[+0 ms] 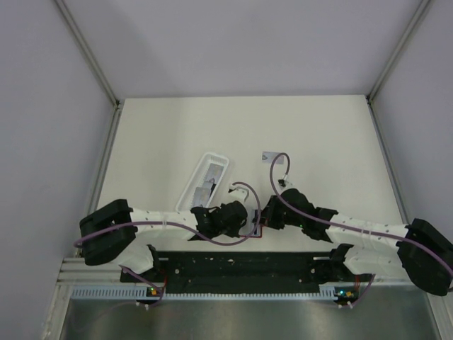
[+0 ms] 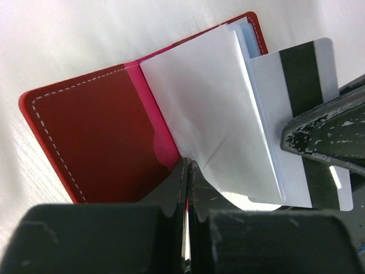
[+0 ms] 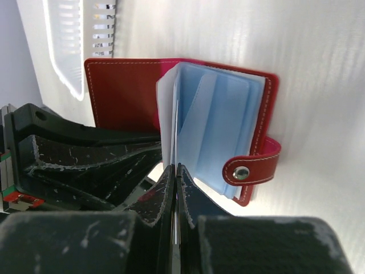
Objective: Put the credit cards into the card holder
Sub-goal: Adjust the card holder at the center of the board.
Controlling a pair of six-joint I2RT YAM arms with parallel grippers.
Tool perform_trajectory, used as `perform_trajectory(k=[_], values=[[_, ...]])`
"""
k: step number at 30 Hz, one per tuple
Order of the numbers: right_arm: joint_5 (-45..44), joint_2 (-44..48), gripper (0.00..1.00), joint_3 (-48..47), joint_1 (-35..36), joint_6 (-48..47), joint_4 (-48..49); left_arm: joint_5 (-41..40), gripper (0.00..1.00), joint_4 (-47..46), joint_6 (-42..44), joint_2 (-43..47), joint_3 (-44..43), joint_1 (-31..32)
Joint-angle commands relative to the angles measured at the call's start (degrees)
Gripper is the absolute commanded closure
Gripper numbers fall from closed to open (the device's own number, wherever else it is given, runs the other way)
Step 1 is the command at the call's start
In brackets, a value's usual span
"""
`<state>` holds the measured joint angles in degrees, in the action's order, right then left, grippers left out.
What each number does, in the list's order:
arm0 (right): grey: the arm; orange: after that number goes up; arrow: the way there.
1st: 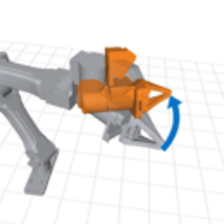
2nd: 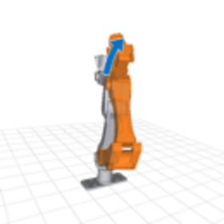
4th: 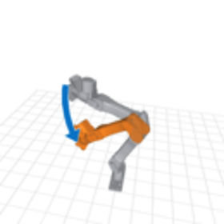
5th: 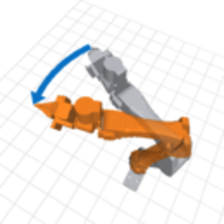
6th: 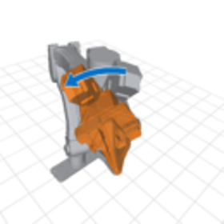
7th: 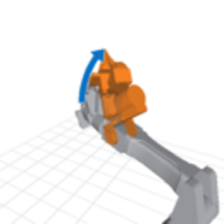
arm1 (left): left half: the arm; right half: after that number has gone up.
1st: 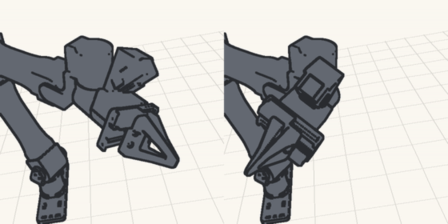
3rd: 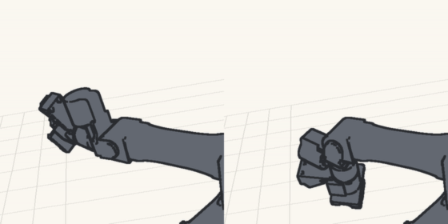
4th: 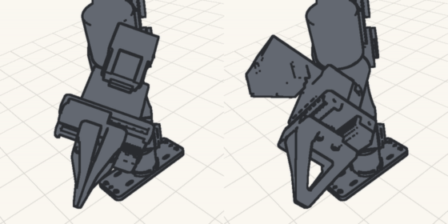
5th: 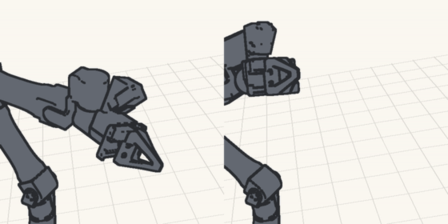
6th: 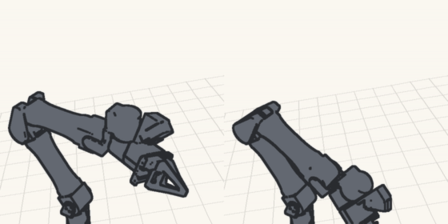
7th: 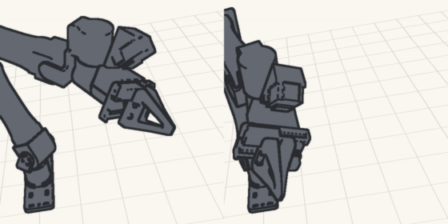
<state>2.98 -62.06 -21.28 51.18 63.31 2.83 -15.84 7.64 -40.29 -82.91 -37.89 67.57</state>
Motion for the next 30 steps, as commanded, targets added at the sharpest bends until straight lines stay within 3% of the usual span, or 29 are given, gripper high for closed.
perform_trajectory(k=[1,12,25,30], values=[[3.6,-2.5,1.0,0.4,-0.5,-1.3,8.3,0.7,1.0,-1.7,0.8,0.3,0.0,-0.2],[8.4,-11.7,1.0,-0.9,-0.4,-0.9,18.7,1.5,1.0,-3.6,1.3,5.5,3.0,-0.2],[5.0,-19.1,1.0,-2.3,0.7,-0.1,18.4,0.5,1.0,0.1,0.6,18.2,5.8,-0.4],[4.6,-19.6,1.0,-2.1,0.7,0.3,19.1,7.8,1.0,-3.6,4.3,20.1,5.5,-0.3]])
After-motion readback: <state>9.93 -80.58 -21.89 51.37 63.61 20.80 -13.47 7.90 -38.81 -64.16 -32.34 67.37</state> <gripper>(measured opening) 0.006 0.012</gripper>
